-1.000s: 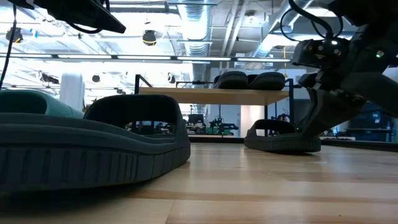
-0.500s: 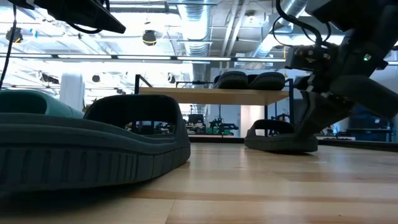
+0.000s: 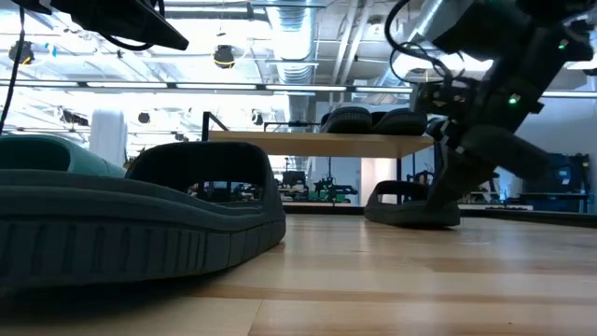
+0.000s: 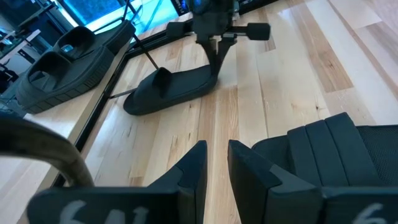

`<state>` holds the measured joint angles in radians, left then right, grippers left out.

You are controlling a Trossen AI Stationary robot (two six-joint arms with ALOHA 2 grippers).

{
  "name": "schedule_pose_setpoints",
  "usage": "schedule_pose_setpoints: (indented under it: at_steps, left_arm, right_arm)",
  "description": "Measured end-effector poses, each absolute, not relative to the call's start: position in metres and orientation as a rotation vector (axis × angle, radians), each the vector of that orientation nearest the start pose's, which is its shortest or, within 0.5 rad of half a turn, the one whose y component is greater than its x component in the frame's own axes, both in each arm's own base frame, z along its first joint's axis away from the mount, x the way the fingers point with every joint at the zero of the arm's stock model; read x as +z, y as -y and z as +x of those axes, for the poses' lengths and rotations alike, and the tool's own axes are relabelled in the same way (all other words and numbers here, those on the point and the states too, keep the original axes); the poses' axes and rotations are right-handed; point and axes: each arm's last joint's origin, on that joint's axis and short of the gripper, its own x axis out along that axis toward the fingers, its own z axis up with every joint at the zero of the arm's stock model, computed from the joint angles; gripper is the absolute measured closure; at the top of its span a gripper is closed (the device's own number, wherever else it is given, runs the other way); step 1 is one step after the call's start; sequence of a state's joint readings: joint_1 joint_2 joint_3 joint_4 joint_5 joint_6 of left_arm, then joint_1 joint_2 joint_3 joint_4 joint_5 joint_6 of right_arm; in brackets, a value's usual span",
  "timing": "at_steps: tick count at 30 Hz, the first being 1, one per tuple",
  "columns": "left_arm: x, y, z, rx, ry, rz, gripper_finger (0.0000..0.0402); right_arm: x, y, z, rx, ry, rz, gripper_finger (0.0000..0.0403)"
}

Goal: Pick and place slides into the shelf
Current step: Put the black slipper under the shelf

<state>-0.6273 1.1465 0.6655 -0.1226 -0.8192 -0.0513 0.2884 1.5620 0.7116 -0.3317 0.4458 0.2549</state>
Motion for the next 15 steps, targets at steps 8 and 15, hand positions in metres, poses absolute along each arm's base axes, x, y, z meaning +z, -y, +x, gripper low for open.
schedule_pose_setpoints:
  at_steps: [8,15]
  left_arm:
    - [0.234,0.117,0.197,0.199,-0.447,0.343,0.0346]
    - [0.234,0.117,0.197,0.197,-0.448,0.35,0.0346]
  right_arm:
    - [0.136,-0.039,0.257,-0.316,-1.095,-0.21,0.0403]
    - [0.136,-0.021,0.26,-0.351,-1.113,-0.216,0.0403]
